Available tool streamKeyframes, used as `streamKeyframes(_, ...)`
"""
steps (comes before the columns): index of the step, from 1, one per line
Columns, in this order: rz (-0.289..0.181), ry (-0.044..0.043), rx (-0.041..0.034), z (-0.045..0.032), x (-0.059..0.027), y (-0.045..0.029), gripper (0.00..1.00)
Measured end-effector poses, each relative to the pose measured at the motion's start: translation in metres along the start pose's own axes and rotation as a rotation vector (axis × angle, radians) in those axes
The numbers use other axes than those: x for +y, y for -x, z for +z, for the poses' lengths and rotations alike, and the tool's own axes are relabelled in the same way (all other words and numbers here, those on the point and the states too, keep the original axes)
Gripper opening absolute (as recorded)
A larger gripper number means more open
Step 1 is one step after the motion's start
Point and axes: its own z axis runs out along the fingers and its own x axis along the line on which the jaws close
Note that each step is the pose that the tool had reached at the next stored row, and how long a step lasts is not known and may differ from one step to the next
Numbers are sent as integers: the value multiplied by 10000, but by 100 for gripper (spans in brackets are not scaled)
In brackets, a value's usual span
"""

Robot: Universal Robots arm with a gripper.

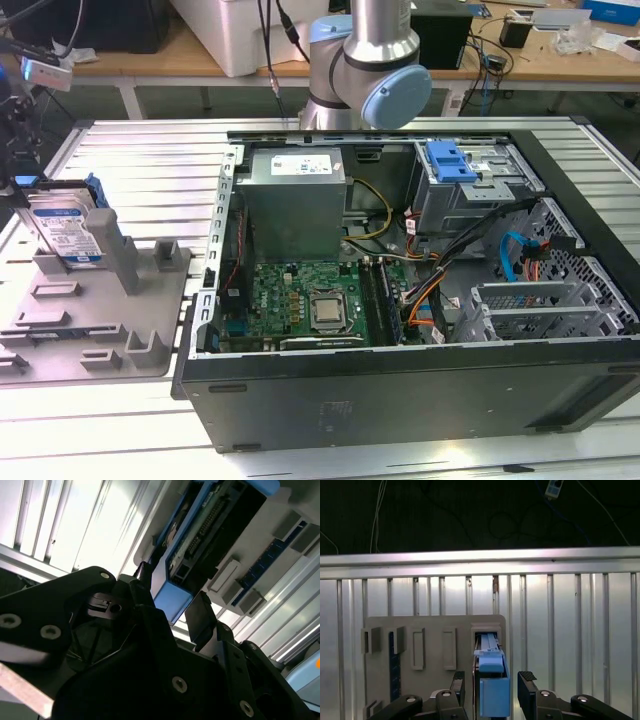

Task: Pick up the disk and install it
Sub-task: 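Pick up the disk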

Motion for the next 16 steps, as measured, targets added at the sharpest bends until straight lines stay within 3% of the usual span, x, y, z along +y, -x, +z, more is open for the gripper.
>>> streamKeyframes(16,4,-55,-1,98,13,5,54)
